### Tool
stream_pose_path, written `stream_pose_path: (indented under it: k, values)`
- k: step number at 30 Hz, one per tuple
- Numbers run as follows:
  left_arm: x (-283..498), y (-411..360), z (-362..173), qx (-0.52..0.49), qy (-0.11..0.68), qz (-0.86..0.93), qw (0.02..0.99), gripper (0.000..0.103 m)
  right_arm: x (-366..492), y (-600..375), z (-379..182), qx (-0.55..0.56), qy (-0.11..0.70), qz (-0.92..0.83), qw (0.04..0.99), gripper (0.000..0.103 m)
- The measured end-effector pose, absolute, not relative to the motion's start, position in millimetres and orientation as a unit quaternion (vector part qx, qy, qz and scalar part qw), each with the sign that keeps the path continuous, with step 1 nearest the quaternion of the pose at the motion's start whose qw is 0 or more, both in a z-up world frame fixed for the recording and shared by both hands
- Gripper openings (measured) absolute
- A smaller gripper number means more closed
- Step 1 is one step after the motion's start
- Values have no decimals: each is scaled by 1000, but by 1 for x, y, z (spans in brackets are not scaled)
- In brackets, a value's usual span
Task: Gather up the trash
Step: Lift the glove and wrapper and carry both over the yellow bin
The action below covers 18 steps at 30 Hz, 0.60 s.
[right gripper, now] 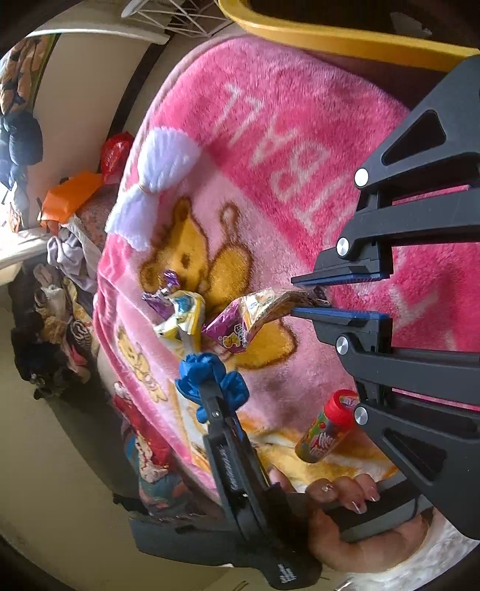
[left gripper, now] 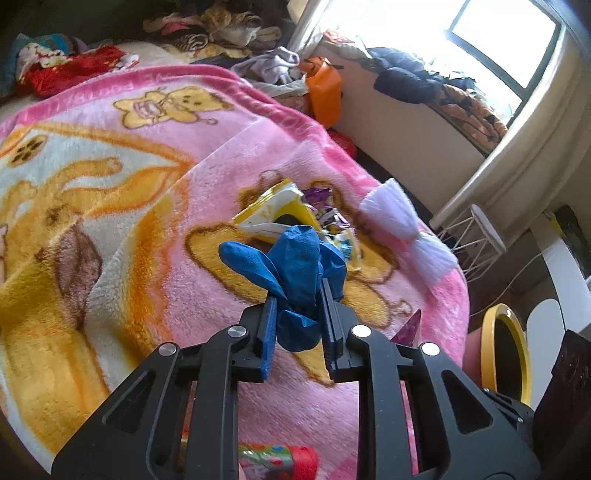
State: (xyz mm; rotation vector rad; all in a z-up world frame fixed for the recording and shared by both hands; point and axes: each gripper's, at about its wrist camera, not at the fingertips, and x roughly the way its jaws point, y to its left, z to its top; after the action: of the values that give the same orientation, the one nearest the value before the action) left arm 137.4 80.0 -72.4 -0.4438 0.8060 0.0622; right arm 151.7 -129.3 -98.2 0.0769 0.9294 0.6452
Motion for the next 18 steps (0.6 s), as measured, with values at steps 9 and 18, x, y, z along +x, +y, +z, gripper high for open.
stream_pose_path:
  k: [9, 18]
  values:
    - [129, 61, -50, -206, 369, 5, 906, 15, 146, -152, -80, 55, 417, 286, 861, 11]
    - [122, 36, -31, -193, 353, -21, 915, 15, 139, -177, -64, 70, 395, 270, 875, 11]
